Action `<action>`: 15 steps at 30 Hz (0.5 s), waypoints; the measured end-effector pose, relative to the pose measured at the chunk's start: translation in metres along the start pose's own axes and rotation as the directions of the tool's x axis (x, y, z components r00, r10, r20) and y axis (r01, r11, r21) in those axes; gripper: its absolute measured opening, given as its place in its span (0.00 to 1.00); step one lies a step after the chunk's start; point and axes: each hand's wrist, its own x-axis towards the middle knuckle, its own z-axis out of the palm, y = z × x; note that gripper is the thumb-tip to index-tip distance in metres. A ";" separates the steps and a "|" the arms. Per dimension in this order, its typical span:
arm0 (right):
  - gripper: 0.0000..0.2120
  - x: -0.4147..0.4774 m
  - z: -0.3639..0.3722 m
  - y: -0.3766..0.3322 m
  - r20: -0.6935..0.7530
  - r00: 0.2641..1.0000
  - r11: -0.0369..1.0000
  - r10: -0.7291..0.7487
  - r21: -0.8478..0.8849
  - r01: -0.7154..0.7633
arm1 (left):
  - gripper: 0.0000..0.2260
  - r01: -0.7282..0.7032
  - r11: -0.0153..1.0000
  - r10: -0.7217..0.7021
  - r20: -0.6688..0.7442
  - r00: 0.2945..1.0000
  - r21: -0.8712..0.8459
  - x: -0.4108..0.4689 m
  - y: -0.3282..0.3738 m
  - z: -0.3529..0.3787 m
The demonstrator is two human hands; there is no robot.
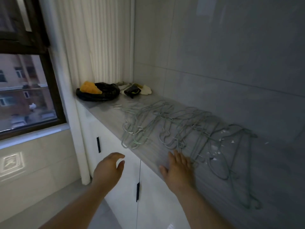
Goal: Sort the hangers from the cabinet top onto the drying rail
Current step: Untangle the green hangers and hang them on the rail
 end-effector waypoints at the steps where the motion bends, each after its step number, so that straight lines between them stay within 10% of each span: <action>1: 0.30 0.003 0.003 0.002 0.000 1.000 1.000 0.009 -0.002 -0.009 | 0.11 -0.016 1.000 0.016 0.000 1.000 0.008 0.010 0.001 0.002; 6: 0.30 0.004 0.006 0.002 -0.012 1.000 1.000 0.012 -0.017 -0.012 | 0.13 -0.027 1.000 0.028 0.030 0.999 -0.011 0.055 0.014 0.004; 15: 0.30 0.008 0.013 0.004 -0.038 0.999 1.000 0.028 0.010 -0.028 | 0.22 -0.057 0.832 -0.088 0.233 0.969 0.552 0.108 0.039 0.033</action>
